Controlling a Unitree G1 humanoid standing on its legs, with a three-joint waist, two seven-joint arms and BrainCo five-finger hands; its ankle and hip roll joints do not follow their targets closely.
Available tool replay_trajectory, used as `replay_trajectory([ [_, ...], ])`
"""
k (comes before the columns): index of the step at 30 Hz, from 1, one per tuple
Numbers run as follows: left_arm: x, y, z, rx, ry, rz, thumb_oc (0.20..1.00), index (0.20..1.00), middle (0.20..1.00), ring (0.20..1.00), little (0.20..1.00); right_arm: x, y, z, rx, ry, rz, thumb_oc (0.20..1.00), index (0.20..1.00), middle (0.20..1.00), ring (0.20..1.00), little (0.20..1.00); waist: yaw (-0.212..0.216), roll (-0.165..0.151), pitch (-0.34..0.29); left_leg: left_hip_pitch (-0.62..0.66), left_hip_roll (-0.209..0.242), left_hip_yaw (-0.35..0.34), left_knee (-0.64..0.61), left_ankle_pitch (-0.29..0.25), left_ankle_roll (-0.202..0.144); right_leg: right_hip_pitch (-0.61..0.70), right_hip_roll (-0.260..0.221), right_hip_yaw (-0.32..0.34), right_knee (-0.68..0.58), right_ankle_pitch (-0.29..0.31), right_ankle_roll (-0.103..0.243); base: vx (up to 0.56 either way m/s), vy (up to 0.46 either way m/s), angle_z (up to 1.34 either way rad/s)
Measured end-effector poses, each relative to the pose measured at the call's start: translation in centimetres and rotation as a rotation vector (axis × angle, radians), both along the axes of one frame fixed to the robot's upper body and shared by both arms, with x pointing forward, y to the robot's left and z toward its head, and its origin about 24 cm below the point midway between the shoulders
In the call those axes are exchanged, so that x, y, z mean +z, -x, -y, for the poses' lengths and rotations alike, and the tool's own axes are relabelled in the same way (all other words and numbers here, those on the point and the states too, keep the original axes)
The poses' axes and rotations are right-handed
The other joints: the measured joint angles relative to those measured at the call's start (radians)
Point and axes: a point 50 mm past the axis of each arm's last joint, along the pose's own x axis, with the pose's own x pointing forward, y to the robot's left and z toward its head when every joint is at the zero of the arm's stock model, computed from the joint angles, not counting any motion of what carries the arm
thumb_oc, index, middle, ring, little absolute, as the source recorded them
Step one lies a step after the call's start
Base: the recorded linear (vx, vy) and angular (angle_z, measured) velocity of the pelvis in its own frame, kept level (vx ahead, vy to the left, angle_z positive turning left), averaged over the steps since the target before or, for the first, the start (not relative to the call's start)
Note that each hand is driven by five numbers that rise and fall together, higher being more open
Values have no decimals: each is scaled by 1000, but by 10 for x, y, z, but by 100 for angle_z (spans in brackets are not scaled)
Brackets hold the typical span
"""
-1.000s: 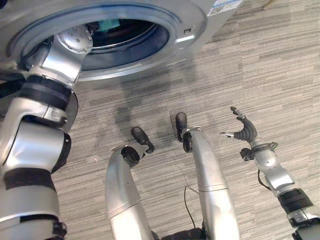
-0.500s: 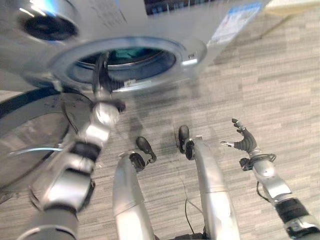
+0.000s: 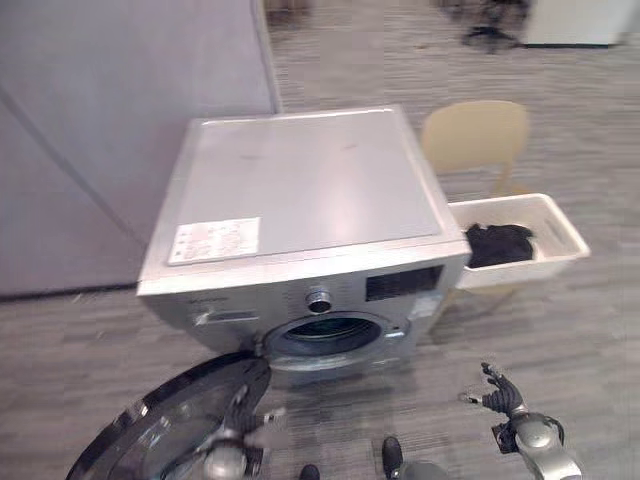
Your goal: Grab the laundry basket,head to the washer,open it,put in the laundry and shut it.
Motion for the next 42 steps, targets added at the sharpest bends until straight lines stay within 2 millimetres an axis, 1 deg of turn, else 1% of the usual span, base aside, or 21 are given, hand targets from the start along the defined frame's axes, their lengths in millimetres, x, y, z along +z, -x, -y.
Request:
replay_trajectory([
  [2,6,-13,4,-36,-14,37,1000,1000,1000,1000,1000,0,5,8,-36,8,-8,1000,1000,1000,1000,1000,-36,37,-1,40,15,105,-62,-53,7,-29,17,18,-44,13,11,-34,46,-142],
  [3,7,-15,2,-35,-21,39,1000,1000,1000,1000,1000,-2,8,6,-38,1,-17,1000,1000,1000,1000,1000,-50,32,5,35,11,144,-63,-55,11,-47,3,22,-48,39,44,-76,5,-118],
  [5,5,-13,3,-33,-18,27,1000,1000,1000,1000,1000,-9,24,7,-42,0,-63,1000,1000,1000,1000,1000,-73,14,7,46,-15,206,-63,-63,24,-59,-19,40,-82,75,56,-105,-44,-121],
  [7,1,-1,1,-24,-21,2,1000,1000,1000,1000,1000,-15,35,5,-51,-5,-101,1000,1000,1000,1000,1000,-67,21,19,56,-9,361,-63,-72,36,-96,-24,17,-88,74,58,-101,-122,-189],
  [11,-2,2,2,-17,-16,-13,1000,1000,1000,1000,1000,-16,38,5,-69,-9,-108,1000,1000,1000,1000,1000,-45,23,40,60,27,504,-63,-78,29,-132,-101,-386,43,55,25,17,-194,-118],
  [13,-1,1,4,-27,-13,-9,1000,1000,1000,1000,1000,-13,30,4,-63,-10,-89,1000,1000,1000,1000,1000,-12,52,62,82,60,559,-62,-66,9,-122,-136,-618,69,14,-4,59,-132,-77],
  [14,-2,5,2,-41,-32,-20,1000,1000,1000,1000,1000,-8,24,0,-43,-16,-47,1000,1000,1000,1000,1000,7,47,69,111,63,558,-62,-81,0,-95,-170,-688,73,49,-2,157,-172,-86],
  [19,-3,5,3,-62,-38,-29,1000,1000,1000,1000,1000,2,11,0,2,16,-1,1000,1000,1000,1000,1000,3,109,91,88,131,500,65,-145,-18,-113,-78,-610,100,8,-89,144,-220,-59],
  [20,-2,2,2,-57,-35,-21,1000,1000,1000,1000,1000,3,6,-1,6,18,4,1000,1000,1000,1000,1000,11,88,112,12,188,436,292,-136,-41,-91,-56,-573,77,-1,-102,117,-213,-83],
  [24,-3,-1,21,-80,29,-8,1000,1000,1000,1000,1000,5,10,7,-3,48,1,1000,1000,1000,1000,1000,9,38,143,-168,162,244,457,-83,-92,40,-12,-552,-104,-6,-90,245,-139,-52],
  [25,-5,0,27,-75,50,-8,1000,1000,1000,1000,1000,6,9,9,-2,54,3,1000,1000,1000,1000,1000,22,57,136,-220,160,194,425,-92,-95,45,14,-544,-100,-42,-70,186,-29,-66],
  [26,-1,-2,34,-82,71,19,1000,1000,1000,1000,1000,8,10,13,2,69,4,1000,1000,1000,1000,1000,48,61,139,-262,154,156,342,-99,-116,-57,-20,-459,176,-106,-130,222,-9,-50],
  [28,-5,2,36,-86,78,-12,1000,1000,1000,1000,1000,4,12,12,-6,68,-14,1000,1000,1000,1000,1000,60,55,152,-319,138,175,242,-54,-73,-6,4,-459,133,-130,-127,346,3,-16],
  [30,-8,11,32,-67,73,-32,1000,1000,1000,1000,1000,-1,18,8,-4,58,-39,1000,1000,1000,1000,1000,73,39,146,-313,96,169,2,26,-82,73,38,-471,6,-141,-80,304,22,-21],
  [31,-9,13,31,-63,72,-38,1000,1000,1000,1000,1000,-3,16,9,-6,61,-45,1000,1000,1000,1000,1000,95,60,141,-327,115,156,-62,40,-80,80,61,-482,18,-149,-67,384,65,-58],
  [32,-9,14,27,-61,60,-44,1000,1000,1000,1000,1000,-3,16,8,-3,61,-47,1000,1000,1000,1000,1000,113,53,148,-344,127,154,-66,56,-72,86,71,-487,21,-122,-118,648,144,-40],
  [33,-12,17,25,-54,56,-67,1000,1000,1000,1000,1000,-5,18,6,-4,56,-52,1000,1000,1000,1000,1000,113,48,142,-359,134,180,-68,70,-65,131,100,-498,-8,-135,-102,407,117,-16],
  [35,-11,17,22,-39,55,-62,1000,1000,1000,1000,1000,-8,22,3,8,53,-69,1000,1000,1000,1000,1000,125,28,127,-364,130,204,-66,76,-52,149,99,-505,28,-205,2,456,149,-21],
  [37,-11,19,17,-20,46,-66,1000,1000,1000,1000,1000,-5,18,1,16,51,-54,1000,1000,1000,1000,1000,127,10,124,-363,125,213,-22,93,-37,177,109,-494,16,-181,-58,418,151,-38],
  [40,-11,20,12,-10,37,-66,1000,1000,1000,1000,1000,-7,19,1,17,50,-64,1000,1000,1000,1000,1000,125,-28,112,-362,64,261,97,96,-2,250,101,-472,-46,-193,-39,543,258,-21],
  [42,-10,18,15,-17,43,-58,1000,1000,1000,1000,1000,-10,27,2,16,53,-87,1000,1000,1000,1000,1000,112,-27,112,-345,20,297,123,69,77,260,82,-466,14,-210,-28,352,217,-7],
])
